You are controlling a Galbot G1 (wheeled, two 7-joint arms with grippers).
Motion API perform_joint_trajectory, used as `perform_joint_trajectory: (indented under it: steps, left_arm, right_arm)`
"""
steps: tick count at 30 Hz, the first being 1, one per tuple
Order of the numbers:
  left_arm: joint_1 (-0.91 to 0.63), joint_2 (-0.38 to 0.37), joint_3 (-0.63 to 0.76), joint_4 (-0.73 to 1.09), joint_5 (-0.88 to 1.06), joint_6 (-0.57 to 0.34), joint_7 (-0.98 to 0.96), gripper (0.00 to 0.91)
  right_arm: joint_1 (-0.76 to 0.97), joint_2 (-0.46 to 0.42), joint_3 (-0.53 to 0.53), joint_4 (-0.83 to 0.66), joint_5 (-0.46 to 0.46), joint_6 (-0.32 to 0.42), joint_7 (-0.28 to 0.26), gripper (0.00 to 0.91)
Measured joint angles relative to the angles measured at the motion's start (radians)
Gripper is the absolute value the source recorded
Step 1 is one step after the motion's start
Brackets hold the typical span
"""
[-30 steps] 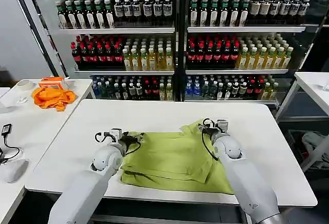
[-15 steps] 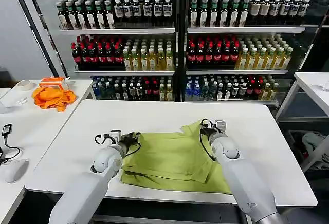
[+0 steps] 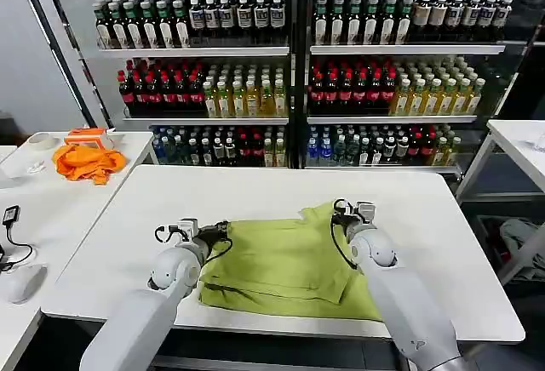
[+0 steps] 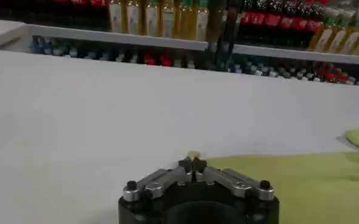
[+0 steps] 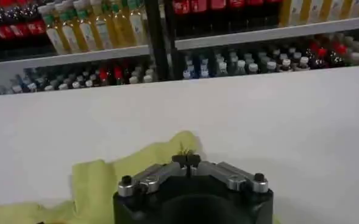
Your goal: Fold and organize the clothes.
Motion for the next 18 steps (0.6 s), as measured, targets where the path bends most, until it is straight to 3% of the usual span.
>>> perform_joint_trajectory:
  steps: [18]
  left_arm:
    - [0.082, 0.041, -0.069, -0.152, -0.054, -0.020, 0.000, 0.020]
  right_arm:
    - [-0.183, -0.079, 0.095, 0.292, -0.011, 0.012, 0.002, 0.000]
